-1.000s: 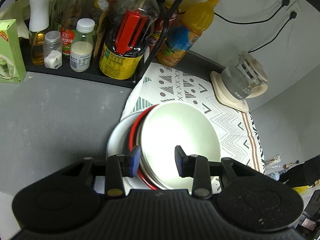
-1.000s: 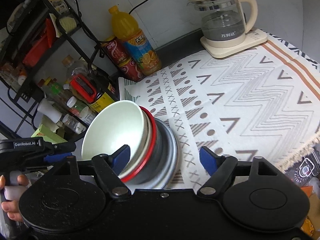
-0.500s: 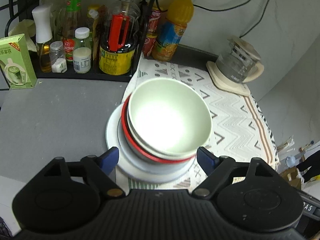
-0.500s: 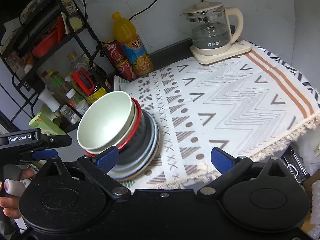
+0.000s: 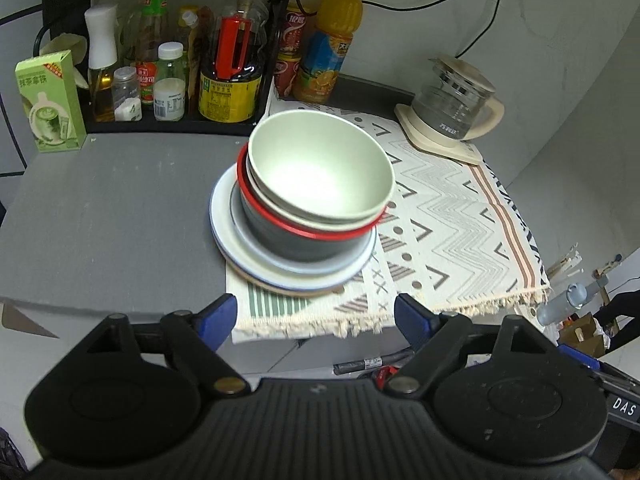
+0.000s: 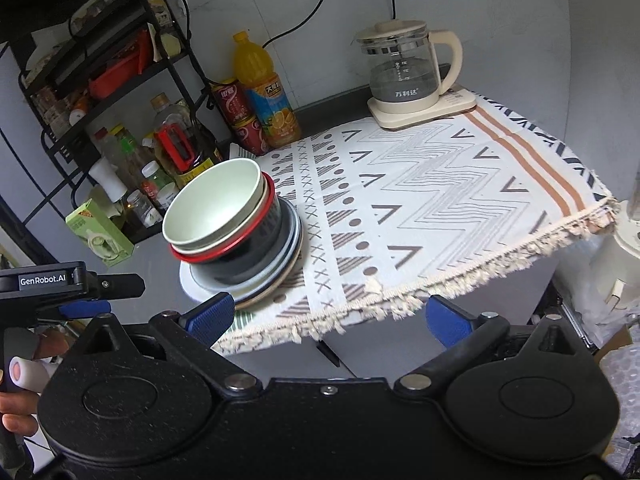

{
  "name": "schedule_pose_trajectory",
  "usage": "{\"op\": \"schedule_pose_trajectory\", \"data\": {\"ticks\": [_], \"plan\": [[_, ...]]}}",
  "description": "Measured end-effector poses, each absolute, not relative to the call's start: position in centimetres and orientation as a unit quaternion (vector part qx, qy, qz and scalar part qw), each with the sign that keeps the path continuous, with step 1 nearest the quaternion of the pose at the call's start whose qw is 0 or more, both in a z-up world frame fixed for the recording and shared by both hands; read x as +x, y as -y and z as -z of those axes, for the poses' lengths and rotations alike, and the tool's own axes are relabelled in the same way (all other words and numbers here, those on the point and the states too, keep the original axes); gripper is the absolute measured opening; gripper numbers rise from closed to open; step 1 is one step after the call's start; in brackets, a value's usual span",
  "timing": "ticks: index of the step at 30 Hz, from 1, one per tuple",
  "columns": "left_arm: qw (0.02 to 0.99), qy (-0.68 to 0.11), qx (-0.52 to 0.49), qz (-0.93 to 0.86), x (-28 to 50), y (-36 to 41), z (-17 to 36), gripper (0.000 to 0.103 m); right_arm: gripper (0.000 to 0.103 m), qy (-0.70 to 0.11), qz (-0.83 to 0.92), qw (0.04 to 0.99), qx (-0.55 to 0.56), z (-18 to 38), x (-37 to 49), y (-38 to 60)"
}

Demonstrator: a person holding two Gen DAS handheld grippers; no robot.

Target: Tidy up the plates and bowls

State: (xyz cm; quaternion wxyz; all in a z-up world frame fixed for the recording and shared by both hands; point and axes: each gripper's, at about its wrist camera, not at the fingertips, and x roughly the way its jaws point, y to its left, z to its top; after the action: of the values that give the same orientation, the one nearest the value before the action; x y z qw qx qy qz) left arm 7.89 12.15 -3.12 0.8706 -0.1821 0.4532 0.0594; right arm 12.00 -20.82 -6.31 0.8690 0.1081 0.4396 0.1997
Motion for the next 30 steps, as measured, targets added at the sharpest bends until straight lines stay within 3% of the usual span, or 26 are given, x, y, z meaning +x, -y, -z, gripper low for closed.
{"op": "schedule_pose_trajectory", "data": {"ticks": [30], "plan": [[0.894, -0.426, -0.125, -0.053, 1.4, -10.4, 1.3, 0.084, 0.103, -0.415, -0.200, 0.882, 0.104, 4.6, 7.1, 22.8]]}}
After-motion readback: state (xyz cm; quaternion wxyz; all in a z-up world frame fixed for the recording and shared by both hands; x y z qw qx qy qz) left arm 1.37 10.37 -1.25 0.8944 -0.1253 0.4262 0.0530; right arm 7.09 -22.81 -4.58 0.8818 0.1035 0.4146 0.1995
